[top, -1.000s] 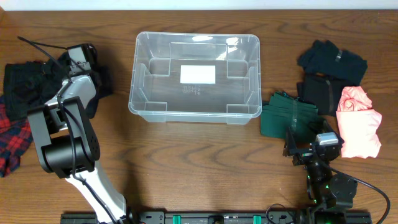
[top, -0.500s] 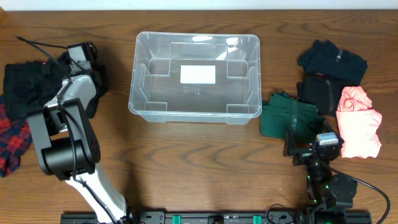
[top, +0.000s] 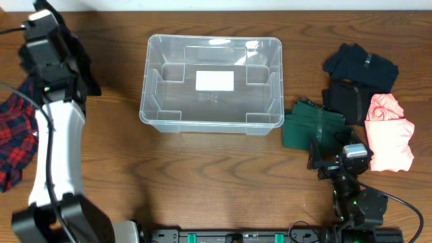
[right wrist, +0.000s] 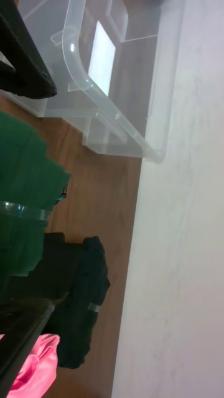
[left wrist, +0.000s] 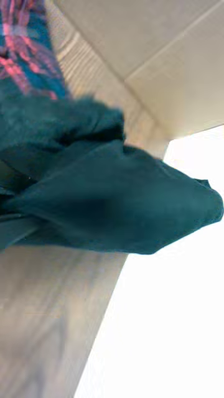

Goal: Pack container
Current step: 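Lift the black garment with the left gripper and drop it into the bin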

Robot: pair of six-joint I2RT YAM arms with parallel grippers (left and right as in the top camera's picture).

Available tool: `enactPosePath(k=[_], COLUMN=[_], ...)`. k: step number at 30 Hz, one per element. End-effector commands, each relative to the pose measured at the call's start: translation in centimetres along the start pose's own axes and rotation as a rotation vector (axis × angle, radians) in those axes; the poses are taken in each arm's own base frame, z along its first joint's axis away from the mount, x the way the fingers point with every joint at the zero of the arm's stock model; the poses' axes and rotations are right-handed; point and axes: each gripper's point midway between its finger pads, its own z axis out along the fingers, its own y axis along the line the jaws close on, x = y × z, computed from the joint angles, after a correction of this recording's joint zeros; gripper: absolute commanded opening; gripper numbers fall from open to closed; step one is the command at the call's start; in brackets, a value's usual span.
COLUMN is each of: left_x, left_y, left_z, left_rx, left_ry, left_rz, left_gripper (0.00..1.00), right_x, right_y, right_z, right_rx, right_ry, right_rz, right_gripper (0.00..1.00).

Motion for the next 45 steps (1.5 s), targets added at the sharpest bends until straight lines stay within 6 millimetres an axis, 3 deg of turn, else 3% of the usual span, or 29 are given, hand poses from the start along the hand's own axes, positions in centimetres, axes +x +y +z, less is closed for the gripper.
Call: enactPosePath(k=[1, 14, 24, 27, 33, 40, 45], left_x=[-4.4, -12.9, -15.8, -15.8, -14.5, -11.7, -9.5], left_y=[-0.6, -3.9, -5.2, -6.6, -12.7, -17.3, -19.2], left_z=[-3.2, -13.0, -19.0, -20.2, -23.0, -24.1, -24.0], left_rx=[0.025, 0.130, 0.201, 0.247, 0.483, 0.628, 0.665], left_ry=[-0.111, -0.196, -0.201, -0.197, -0.172, -0.115, -0.066], left_rz=[-0.030, -0.019, -0.020, -0.009, 0.078, 0.219, 0.321], left_gripper=[0.06, 0.06, 0.06, 0.06, 0.06, 0.06, 0.06], right_x=[0.1, 0.1, 0.1, 0.1, 0.1, 0.1, 0.1], right_y=[0.0, 0.0, 0.0, 0.0, 0.0, 0.0, 0.0], right_z=[0.0, 0.0, 0.0, 0.0, 0.0, 0.0, 0.0], right_rx=[-0.001, -0.001, -0.001, -0.001, -0.001, -0.001, -0.001], right_ry=[0.000, 0.000, 0.000, 0.000, 0.000, 0.000, 0.000], right_rz=[0.005, 0.005, 0.005, 0.005, 0.005, 0.005, 0.005], right_gripper=[0.99, 0.99, 0.99, 0.99, 0.99, 0.99, 0.99])
